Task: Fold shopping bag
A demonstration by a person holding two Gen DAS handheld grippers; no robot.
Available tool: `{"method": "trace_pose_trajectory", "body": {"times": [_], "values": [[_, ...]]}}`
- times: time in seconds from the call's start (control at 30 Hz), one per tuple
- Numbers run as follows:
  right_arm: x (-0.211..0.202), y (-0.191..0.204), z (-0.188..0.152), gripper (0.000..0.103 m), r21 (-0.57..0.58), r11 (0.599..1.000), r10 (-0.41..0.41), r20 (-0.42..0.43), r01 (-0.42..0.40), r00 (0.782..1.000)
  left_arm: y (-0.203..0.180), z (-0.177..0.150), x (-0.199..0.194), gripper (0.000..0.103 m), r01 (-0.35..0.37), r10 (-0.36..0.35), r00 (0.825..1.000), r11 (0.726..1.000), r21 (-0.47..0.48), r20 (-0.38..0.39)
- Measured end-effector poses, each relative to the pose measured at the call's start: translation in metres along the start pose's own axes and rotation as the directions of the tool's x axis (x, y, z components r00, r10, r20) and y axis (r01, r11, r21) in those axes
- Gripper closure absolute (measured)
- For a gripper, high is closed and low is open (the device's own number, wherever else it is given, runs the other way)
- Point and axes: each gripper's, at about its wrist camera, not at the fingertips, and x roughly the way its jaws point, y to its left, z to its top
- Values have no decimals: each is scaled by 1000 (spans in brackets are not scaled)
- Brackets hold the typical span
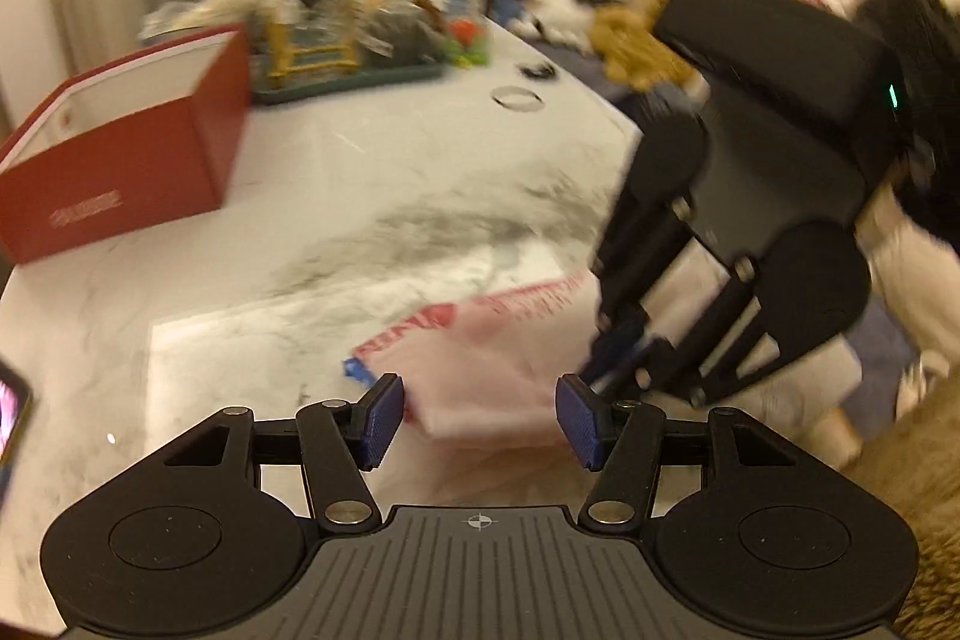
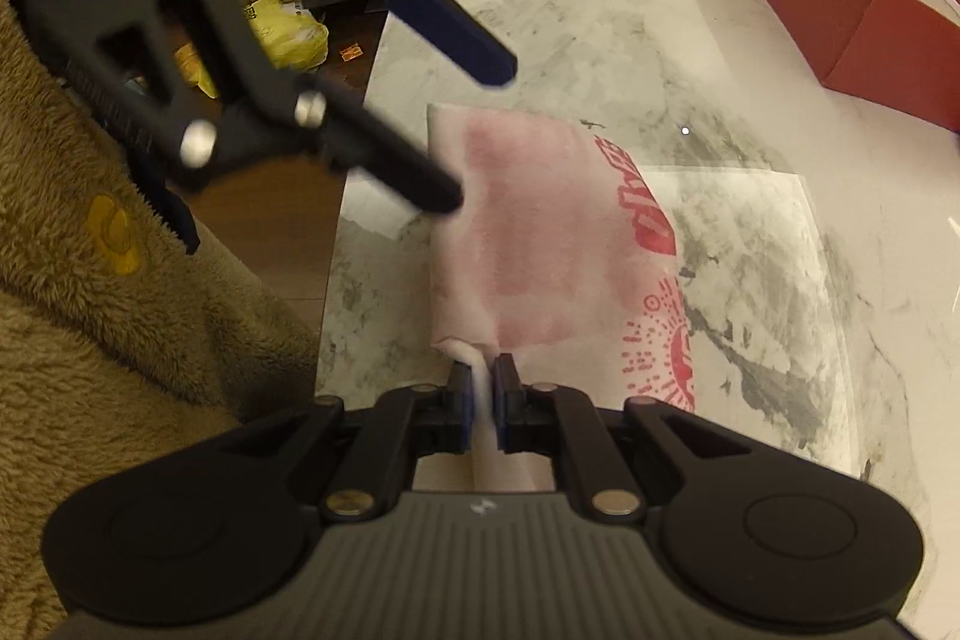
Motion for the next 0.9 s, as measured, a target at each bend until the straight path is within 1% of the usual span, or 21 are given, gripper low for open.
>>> {"method": "trace_pose_trajectory", "body": {"times": [0.03,0.07,0.1,0.23,0.37,0.4,0.43,0.5,0.57,0.6,0.7,0.73,0.8,0.9], "values": [[0,0,0,97,-3,1000,0,-1,0,1000,-2,1,4,35,6,-6,1000,1000,22,-13],[0,0,0,97,-4,1000,0,0,0,1000,-5,3,7,32,14,-12,1000,999,43,-26],[0,1,-1,97,-5,1000,1,1,-1,1000,-4,5,10,29,24,-23,999,999,36,-38],[0,4,-3,97,-14,1000,-8,2,8,1000,1,12,22,29,17,-16,997,1000,13,-74],[-2,3,-5,97,-12,1000,-5,5,6,1000,4,9,34,29,38,-37,989,999,7,-143],[-2,3,-5,97,-14,1000,-5,5,5,1000,5,9,39,29,27,-28,986,1000,-8,-165],[1,-11,-11,97,-5,1000,-9,6,9,1000,7,8,43,29,27,-33,984,999,-35,-177],[2,-14,-14,97,-10,1000,-13,2,13,1000,14,5,47,29,42,-60,982,994,-101,-179],[1,-17,-16,97,-10,1000,-14,0,14,1000,19,-2,48,29,49,-71,984,990,-134,-165],[1,-18,-17,97,-10,1000,-15,1,15,1000,19,-4,48,25,44,-64,985,991,-127,-161],[2,-21,-20,97,-18,1000,-19,0,19,1000,14,-5,50,21,17,-33,984,995,-93,-173],[2,-22,-21,96,-24,999,-22,0,22,1000,13,-5,51,18,7,-22,984,996,-84,-175],[2,-25,-23,96,-26,999,-22,-2,22,1000,16,-6,52,14,-24,6,984,995,-97,-180],[2,-33,-27,96,-15,1000,-18,-2,18,1000,19,-10,48,14,-45,26,985,993,-107,-172]]}}
